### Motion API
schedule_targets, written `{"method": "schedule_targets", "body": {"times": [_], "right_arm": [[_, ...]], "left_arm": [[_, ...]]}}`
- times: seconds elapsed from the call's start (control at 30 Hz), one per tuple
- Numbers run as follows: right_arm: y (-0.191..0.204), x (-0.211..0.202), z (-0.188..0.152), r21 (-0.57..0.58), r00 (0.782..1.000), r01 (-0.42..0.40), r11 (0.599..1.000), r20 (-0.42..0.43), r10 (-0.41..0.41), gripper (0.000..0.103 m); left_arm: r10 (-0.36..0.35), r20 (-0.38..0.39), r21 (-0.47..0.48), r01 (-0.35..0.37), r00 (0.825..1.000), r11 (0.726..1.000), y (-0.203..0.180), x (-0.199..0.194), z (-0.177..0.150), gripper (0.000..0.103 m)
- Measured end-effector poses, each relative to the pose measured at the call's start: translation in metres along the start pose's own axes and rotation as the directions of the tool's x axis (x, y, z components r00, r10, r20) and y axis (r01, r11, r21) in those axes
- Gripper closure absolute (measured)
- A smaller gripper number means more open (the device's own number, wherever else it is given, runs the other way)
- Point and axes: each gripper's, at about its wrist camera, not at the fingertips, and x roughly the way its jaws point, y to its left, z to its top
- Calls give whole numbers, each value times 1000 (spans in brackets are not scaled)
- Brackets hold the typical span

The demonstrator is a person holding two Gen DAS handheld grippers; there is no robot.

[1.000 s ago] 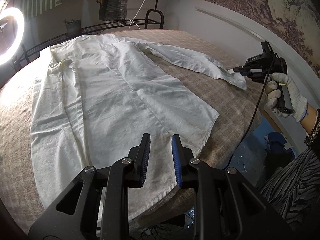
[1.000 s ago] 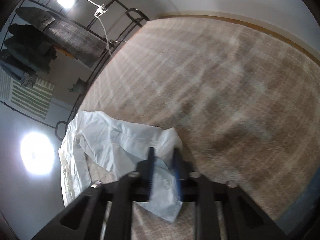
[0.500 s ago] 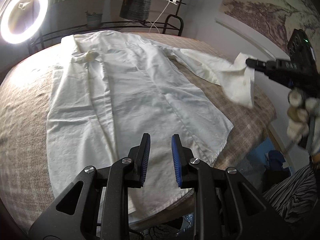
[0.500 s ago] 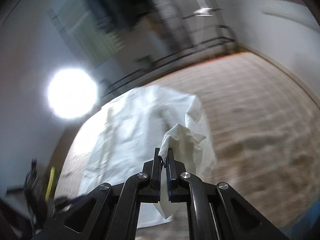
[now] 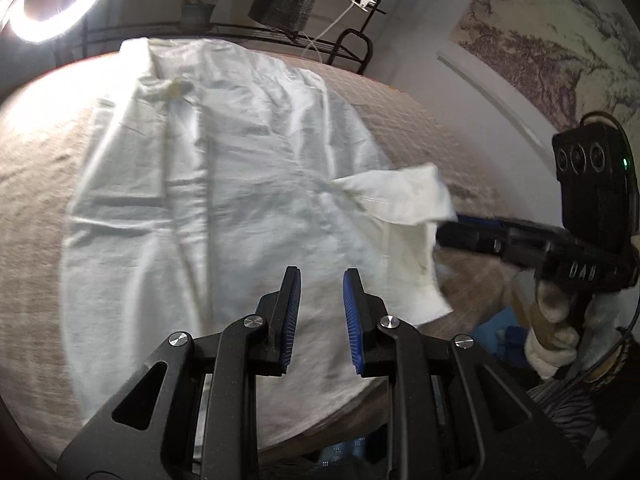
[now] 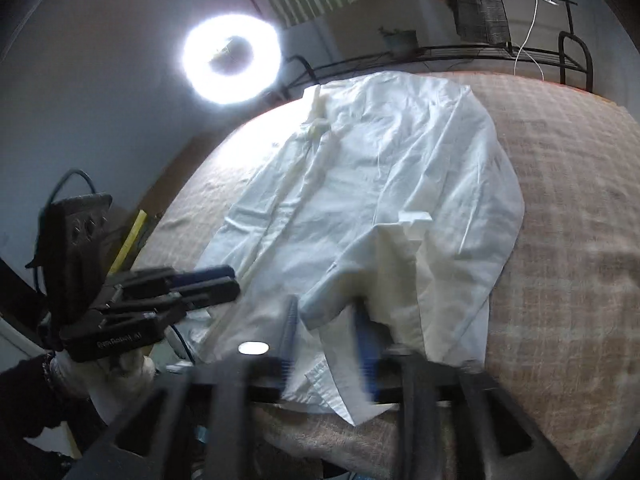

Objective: Fold small clothes

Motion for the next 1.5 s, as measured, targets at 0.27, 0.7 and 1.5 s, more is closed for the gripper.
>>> {"method": "schedule_targets", "body": {"times": [0.27, 0.7, 1.5], "right_arm": [[-33, -23, 58, 60, 995, -44, 997, 92, 39, 56], [-113, 62, 194, 111, 975, 223, 969, -31, -221, 53], [-63, 159, 273, -153, 947, 309, 939, -43, -319, 103]], "left_arm": [[-164, -2, -91, 164, 986, 982, -17, 35, 14, 53], [-102, -114, -111, 89, 988, 990, -6, 75, 4, 96], [-237, -71, -260, 211, 969, 942, 0, 66, -28, 102]]}}
